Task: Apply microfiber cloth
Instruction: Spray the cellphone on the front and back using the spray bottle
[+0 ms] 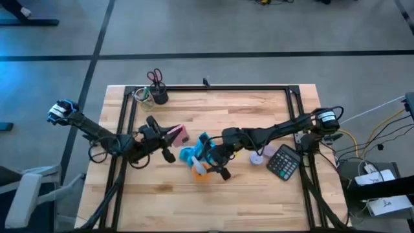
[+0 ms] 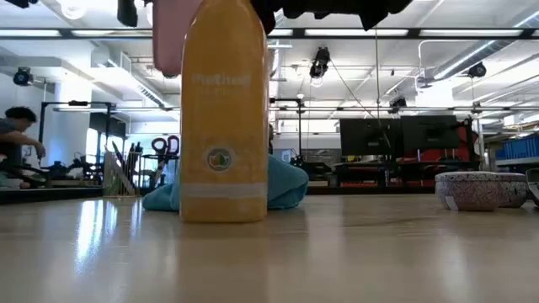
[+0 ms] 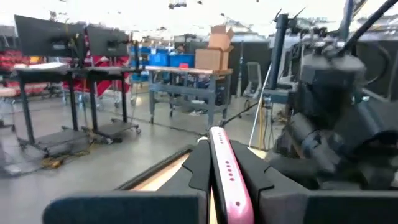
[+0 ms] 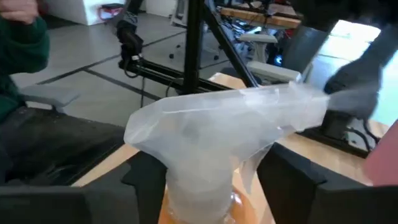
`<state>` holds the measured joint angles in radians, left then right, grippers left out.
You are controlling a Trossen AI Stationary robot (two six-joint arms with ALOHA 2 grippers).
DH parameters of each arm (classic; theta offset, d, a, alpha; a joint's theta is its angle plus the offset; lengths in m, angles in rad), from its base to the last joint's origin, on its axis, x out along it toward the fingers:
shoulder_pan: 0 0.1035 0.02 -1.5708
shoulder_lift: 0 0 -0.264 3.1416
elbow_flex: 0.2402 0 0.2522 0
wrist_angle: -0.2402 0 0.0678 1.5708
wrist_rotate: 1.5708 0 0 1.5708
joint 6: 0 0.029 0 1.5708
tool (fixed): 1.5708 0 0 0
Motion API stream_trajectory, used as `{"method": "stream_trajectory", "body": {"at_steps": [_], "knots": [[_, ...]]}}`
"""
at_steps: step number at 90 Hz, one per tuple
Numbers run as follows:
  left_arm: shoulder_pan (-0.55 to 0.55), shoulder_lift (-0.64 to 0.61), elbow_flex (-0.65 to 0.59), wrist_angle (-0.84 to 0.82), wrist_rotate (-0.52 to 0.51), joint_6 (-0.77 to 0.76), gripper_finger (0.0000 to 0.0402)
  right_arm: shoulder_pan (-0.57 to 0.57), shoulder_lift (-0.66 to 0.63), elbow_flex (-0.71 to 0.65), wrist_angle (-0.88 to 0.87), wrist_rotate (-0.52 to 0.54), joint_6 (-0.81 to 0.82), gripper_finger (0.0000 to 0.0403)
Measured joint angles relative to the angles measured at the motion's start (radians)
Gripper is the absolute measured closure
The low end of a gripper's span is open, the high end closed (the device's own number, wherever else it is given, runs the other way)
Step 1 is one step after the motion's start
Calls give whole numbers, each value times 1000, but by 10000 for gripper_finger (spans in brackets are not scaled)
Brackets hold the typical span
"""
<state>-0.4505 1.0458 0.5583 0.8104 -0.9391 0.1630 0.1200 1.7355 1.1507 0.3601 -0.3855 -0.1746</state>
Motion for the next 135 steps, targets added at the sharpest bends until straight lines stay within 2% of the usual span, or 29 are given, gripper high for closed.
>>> {"method": "stream_trajectory", "body": {"at_steps": [10,16,24,34,40,55,68,82,99,116,127,135], "knots": [[2,-1,0,127,35,161,390,0,-1,0,-9,9,4,228],[2,-3,0,144,49,195,390,0,-1,0,-10,10,8,224],[2,-5,0,118,81,209,390,0,-1,0,-9,14,14,202],[2,2,0,107,217,306,390,-1,-1,0,-9,19,47,166],[1,5,-1,127,249,327,390,-2,-1,0,-10,19,53,147],[1,6,-1,127,233,291,390,1,-1,0,-11,13,61,116],[-21,20,-3,21,231,447,390,1,-1,-1,-18,12,78,102],[-48,21,-3,-170,223,587,390,12,-17,-1,-63,16,99,93],[-81,42,-3,-404,223,908,390,33,-23,-1,-74,12,131,96],[-98,161,2,-392,189,1263,390,40,-21,-1,-69,19,138,109],[-108,255,20,-374,92,1356,390,40,-21,-1,-65,20,138,113],[-112,315,34,-375,62,1379,390,39,-21,-1,-67,20,138,107]]}}
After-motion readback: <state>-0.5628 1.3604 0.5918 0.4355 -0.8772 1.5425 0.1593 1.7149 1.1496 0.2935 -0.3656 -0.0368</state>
